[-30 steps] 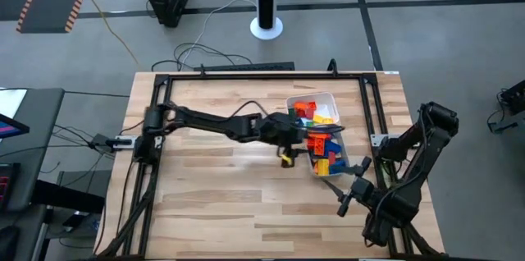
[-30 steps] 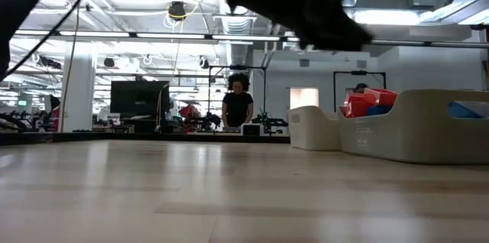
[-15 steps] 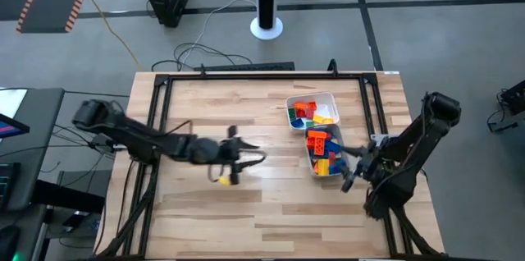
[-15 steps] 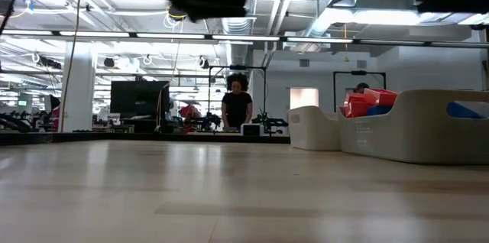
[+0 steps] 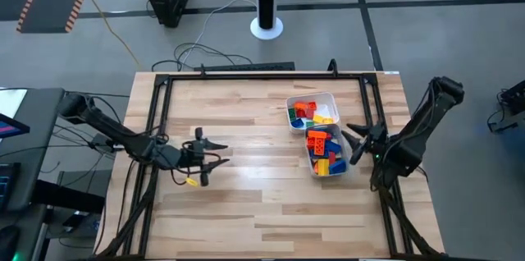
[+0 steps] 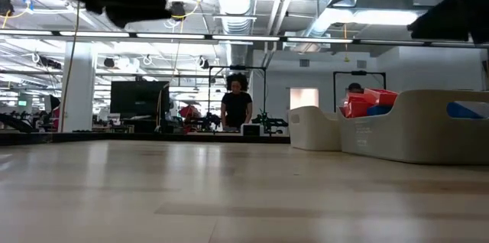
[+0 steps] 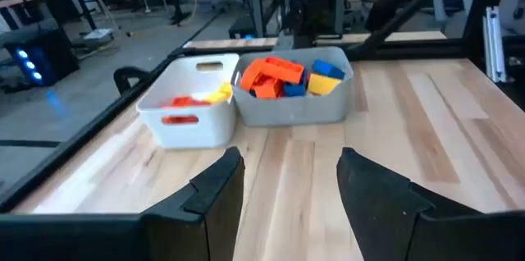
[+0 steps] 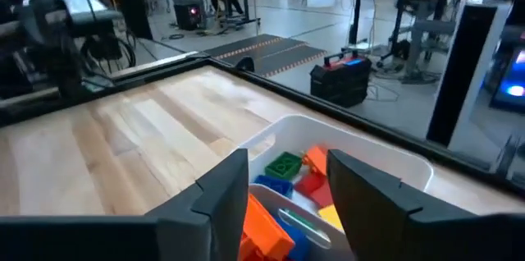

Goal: Sort blocks by size
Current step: Return to Home Position

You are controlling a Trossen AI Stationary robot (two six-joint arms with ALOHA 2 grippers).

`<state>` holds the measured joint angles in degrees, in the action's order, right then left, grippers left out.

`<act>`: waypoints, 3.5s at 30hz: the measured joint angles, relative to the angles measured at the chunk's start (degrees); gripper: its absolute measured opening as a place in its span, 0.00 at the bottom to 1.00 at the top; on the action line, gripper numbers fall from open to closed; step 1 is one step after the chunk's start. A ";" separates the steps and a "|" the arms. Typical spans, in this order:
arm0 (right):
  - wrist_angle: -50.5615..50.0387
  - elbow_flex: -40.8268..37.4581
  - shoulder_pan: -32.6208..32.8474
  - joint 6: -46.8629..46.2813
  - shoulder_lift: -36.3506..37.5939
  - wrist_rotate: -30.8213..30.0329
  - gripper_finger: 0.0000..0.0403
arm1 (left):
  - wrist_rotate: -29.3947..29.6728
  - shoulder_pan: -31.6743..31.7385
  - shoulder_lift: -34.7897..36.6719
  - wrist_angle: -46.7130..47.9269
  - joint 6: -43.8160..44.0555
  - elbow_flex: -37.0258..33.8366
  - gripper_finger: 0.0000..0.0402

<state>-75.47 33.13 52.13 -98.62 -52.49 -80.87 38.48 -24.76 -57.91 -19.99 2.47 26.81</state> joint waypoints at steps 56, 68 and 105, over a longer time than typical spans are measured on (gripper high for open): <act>83.36 -25.69 -56.61 85.69 33.25 55.27 0.33 | -7.15 -1.04 16.31 -5.52 -1.07 -14.95 0.46; 81.90 -32.64 -56.74 87.17 46.54 59.89 0.33 | -6.95 -1.16 16.33 7.22 8.38 -14.93 0.46; 79.45 -32.81 -54.90 84.53 52.41 59.85 0.33 | -29.23 -4.57 43.09 14.00 -10.08 -24.43 0.46</act>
<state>3.98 0.32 -2.76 -14.09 -0.08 -21.02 9.25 -29.33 -14.82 -5.99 -7.61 2.38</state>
